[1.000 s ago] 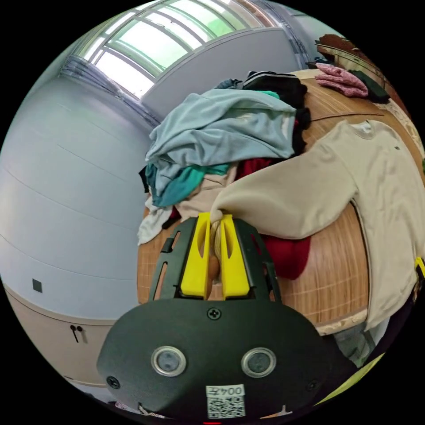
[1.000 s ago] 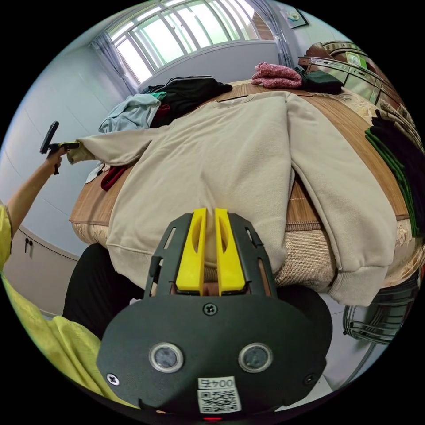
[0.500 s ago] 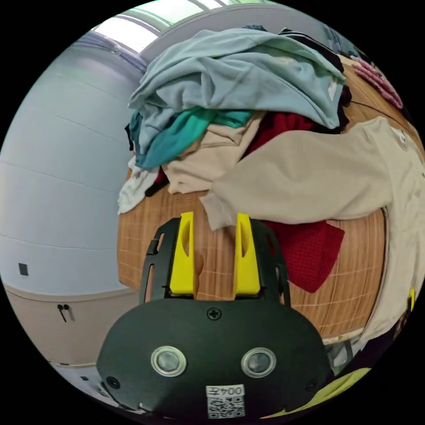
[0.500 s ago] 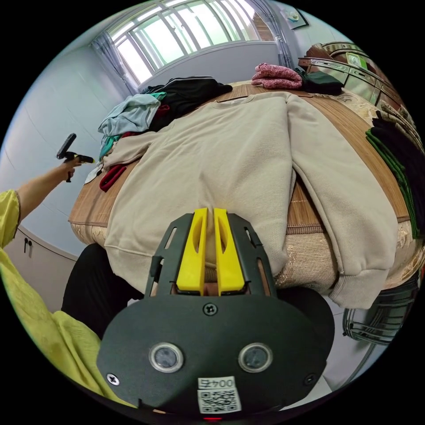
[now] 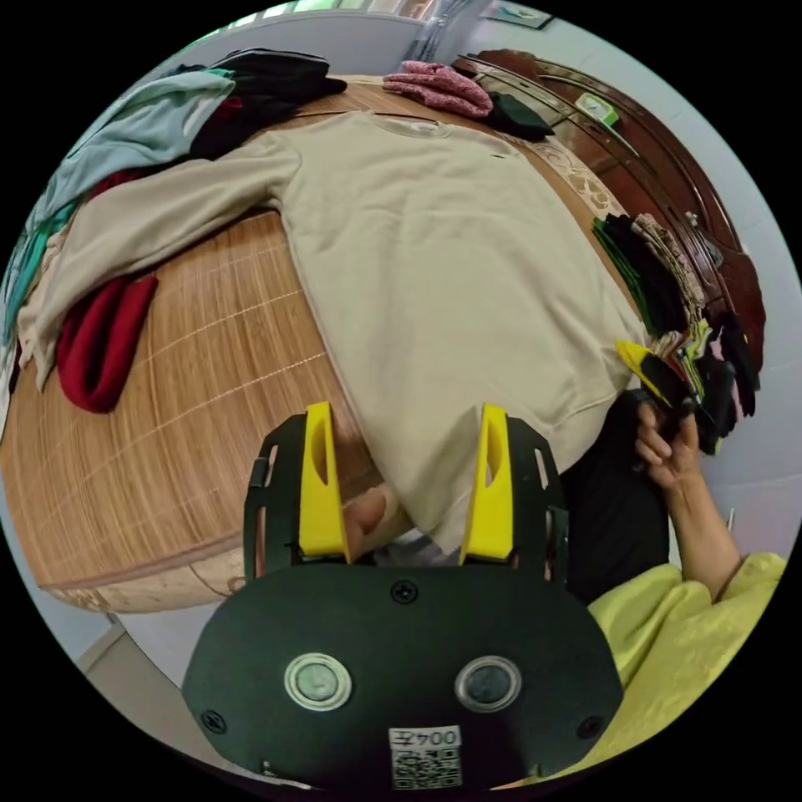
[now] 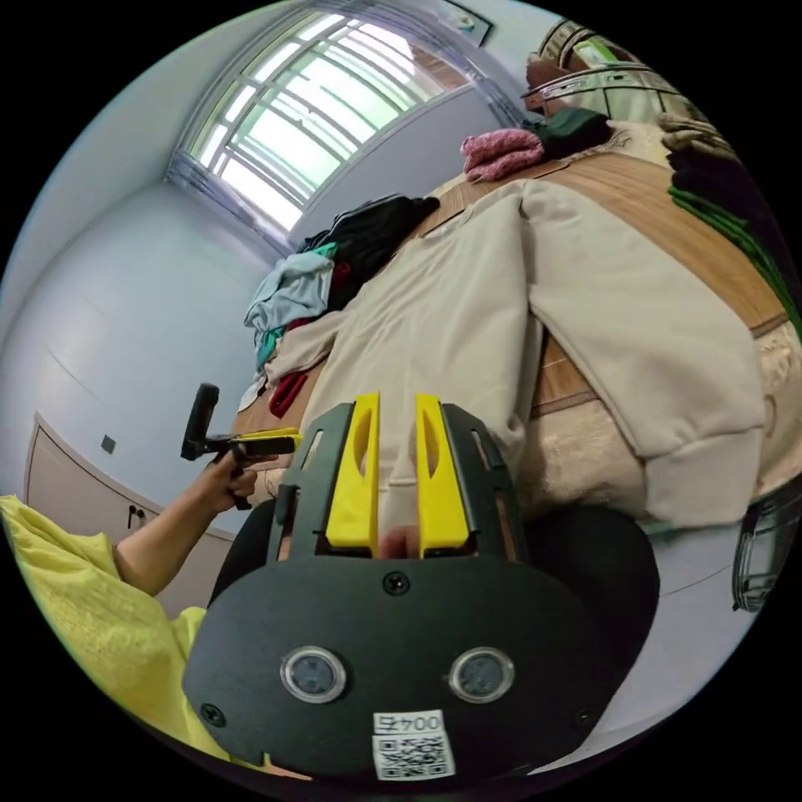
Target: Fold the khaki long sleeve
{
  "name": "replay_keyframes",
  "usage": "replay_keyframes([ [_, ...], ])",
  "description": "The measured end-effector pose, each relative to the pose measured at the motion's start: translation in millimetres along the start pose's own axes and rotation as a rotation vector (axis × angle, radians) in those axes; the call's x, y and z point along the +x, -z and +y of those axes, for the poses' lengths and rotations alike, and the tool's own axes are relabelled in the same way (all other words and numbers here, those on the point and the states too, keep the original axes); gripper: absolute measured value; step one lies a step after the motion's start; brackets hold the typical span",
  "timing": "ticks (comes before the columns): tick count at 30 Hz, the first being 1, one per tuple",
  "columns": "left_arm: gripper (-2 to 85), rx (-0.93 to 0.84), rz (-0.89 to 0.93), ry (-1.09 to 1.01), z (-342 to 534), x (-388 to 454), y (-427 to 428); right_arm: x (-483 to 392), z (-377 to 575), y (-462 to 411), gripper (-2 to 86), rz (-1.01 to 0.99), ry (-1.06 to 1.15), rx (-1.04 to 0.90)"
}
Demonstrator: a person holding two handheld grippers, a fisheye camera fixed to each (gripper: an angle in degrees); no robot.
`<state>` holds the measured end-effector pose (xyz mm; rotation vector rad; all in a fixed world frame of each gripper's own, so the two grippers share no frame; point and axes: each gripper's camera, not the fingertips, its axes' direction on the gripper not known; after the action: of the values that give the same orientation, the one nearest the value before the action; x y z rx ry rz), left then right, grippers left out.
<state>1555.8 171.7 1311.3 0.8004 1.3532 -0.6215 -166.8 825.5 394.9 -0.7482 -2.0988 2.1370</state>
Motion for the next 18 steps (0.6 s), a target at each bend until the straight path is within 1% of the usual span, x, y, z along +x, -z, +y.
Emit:
replay_keyframes([
  [3,18.8,0.036,-0.136,0.047,4.6,20.2,0.5,-1.6,4.0,38.4,9.0,0.062,-0.021,0.049],
  [4,16.9,0.041,-0.205,0.057,4.0,25.9,0.6,-0.8,3.3,45.9,8.9,0.081,-0.028,0.061],
  [5,14.8,0.046,-0.232,0.056,3.1,29.4,2.7,1.3,0.8,60.1,8.7,0.135,-0.045,0.088],
  [8,8.0,0.068,-0.231,0.08,2.5,25.9,18.6,8.5,-9.0,84.3,8.6,0.268,-0.066,0.12],
  [9,7.0,0.07,-0.238,0.075,2.2,24.6,22.9,11.6,-13.2,87.8,8.8,0.33,-0.071,0.108],
  [12,4.8,0.054,-0.352,0.061,-0.6,6.8,43.9,16.3,-20.9,85.7,10.2,0.412,-0.064,0.069],
  [13,4.4,0.039,-0.391,0.071,-2.7,-8.7,50.6,16.3,-22.5,83.4,10.6,0.418,-0.06,0.06],
  [14,4.2,0.019,-0.472,0.093,-4.4,-27.2,56.1,15.1,-26.2,77.3,10.8,0.421,-0.049,0.046],
  [15,4.3,0.001,-0.503,0.108,-5.1,-38.3,58.0,12.2,-31.0,68.5,11.2,0.423,-0.034,0.027],
  [16,4.4,-0.034,-0.518,0.178,-5.9,-63.2,65.0,9.9,-33.8,63.1,11.5,0.431,-0.022,0.015],
  [17,4.7,-0.015,-0.457,0.244,-4.6,-81.4,82.5,4.3,-39.7,51.1,11.8,0.467,0.01,-0.012],
  [18,4.9,0.021,-0.405,0.256,-2.9,-84.5,94.5,-0.6,-45.2,39.1,11.9,0.516,0.046,-0.041],
])
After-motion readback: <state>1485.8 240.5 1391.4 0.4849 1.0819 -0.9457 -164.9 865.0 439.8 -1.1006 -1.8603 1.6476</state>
